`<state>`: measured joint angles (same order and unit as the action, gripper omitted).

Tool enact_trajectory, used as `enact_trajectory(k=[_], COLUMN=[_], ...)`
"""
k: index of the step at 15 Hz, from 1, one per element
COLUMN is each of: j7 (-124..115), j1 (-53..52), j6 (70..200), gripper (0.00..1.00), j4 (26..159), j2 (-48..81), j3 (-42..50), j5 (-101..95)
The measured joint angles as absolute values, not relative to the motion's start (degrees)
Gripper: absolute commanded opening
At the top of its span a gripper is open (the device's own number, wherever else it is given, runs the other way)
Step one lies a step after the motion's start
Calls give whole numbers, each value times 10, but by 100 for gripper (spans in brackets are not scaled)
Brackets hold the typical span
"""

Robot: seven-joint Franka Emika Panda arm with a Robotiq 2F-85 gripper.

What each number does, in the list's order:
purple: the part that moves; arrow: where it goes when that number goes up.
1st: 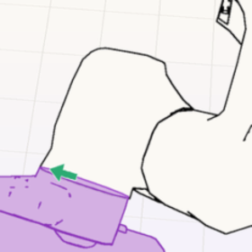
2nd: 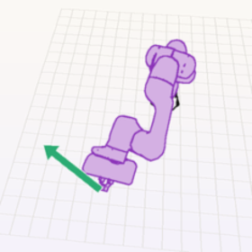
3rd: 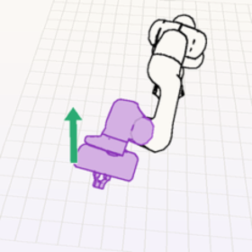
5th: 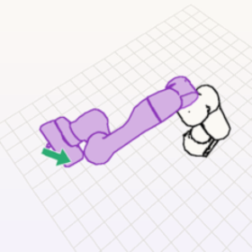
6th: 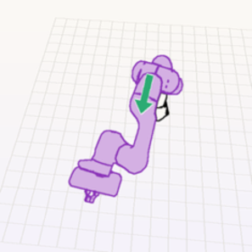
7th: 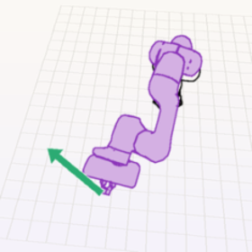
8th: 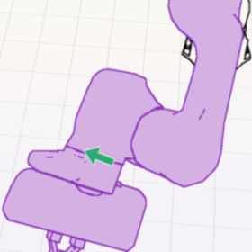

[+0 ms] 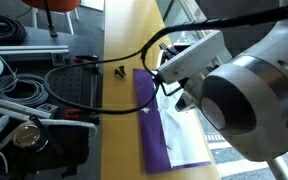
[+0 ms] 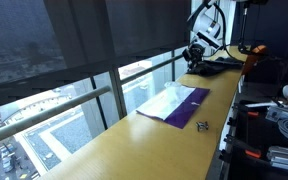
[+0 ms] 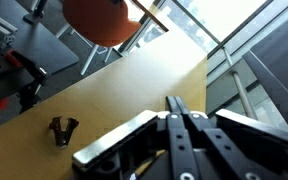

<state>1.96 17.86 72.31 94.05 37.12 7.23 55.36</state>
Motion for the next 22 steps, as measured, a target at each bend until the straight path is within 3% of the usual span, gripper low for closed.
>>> enact_trajectory(k=[10,22], j7=[31,31], j1=[205,169], j6=[645,644], gripper=[0,0], j4=[889,880], j2=[419,439], j3=[80,73], j5=[578,601])
